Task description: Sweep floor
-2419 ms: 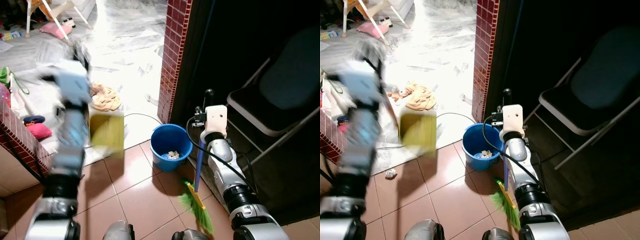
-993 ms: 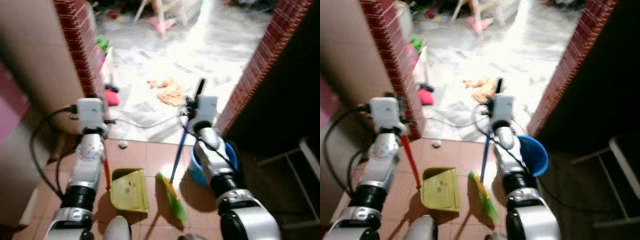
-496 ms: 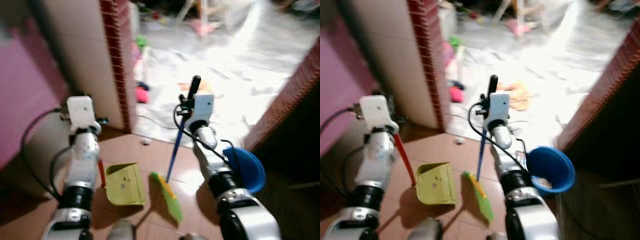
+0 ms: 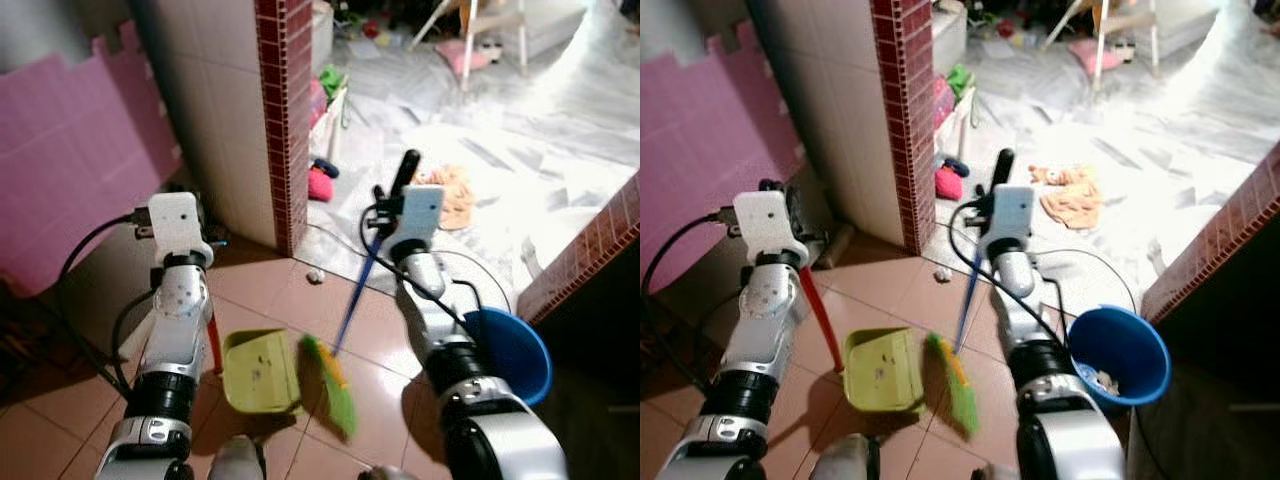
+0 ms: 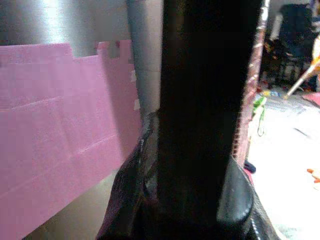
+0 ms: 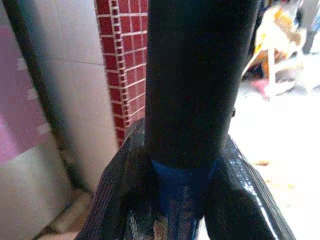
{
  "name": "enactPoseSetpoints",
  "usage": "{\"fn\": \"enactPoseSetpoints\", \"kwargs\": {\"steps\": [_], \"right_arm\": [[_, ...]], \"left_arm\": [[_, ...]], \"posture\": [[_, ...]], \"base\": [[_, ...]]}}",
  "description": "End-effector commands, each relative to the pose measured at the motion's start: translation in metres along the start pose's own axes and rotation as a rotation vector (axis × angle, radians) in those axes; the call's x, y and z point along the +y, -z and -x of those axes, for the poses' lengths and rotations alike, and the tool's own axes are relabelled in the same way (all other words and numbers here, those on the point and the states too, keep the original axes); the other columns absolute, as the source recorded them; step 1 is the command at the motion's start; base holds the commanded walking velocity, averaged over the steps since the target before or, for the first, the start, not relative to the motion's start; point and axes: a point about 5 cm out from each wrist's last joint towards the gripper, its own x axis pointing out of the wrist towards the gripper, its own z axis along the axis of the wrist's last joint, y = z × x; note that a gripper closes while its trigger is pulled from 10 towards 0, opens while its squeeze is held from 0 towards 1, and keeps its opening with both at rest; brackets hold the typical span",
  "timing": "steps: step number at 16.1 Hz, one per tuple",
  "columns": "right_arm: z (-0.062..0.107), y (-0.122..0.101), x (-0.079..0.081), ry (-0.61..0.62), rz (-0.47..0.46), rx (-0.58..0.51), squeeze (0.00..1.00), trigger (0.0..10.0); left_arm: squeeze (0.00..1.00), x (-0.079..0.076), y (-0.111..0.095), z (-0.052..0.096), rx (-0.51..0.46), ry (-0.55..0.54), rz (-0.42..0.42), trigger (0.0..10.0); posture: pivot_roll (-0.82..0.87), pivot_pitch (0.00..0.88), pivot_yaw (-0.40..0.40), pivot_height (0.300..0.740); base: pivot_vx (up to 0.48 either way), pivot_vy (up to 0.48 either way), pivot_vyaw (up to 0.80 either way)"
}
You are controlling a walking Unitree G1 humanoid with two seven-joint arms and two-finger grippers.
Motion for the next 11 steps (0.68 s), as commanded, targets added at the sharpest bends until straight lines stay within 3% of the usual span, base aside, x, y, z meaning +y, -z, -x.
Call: {"fn": "enactPoseSetpoints", "kwargs": {"steps": [1,3,5,11], "right_arm": [[-0.001,-0.013,-0.011,0.028,0.07,-0.067,0.0,10.0],[0.002,-0.015,-0.03,0.083,0.089,-0.062,0.0,10.0],[0.004,-0.021,-0.044,0.146,0.006,-0.049,0.0,10.0],[0.005,-0.041,-0.046,0.175,0.079,-0.127,0.0,10.0]], "left_arm": [[0.0,0.011,-0.013,-0.002,-0.056,-0.024,-0.009,10.0],[0.0,0.017,-0.01,0.005,-0.046,-0.035,-0.018,10.0],[0.0,0.02,-0.008,0.01,-0.042,-0.063,-0.025,10.0],[0.0,0.012,-0.013,0.011,-0.063,-0.068,-0.038,10.0]], "posture": [[0.0,0.0,-0.056,0.74],[-0.01,0.0,-0.057,0.74],[-0.01,0.0,-0.059,0.74],[-0.03,0.01,-0.047,0.74]], "base": [[0.0,0.0,0.0],[0.0,0.0,0.0],[0.0,0.0,0.0],[0.0,0.0,0.0]]}}
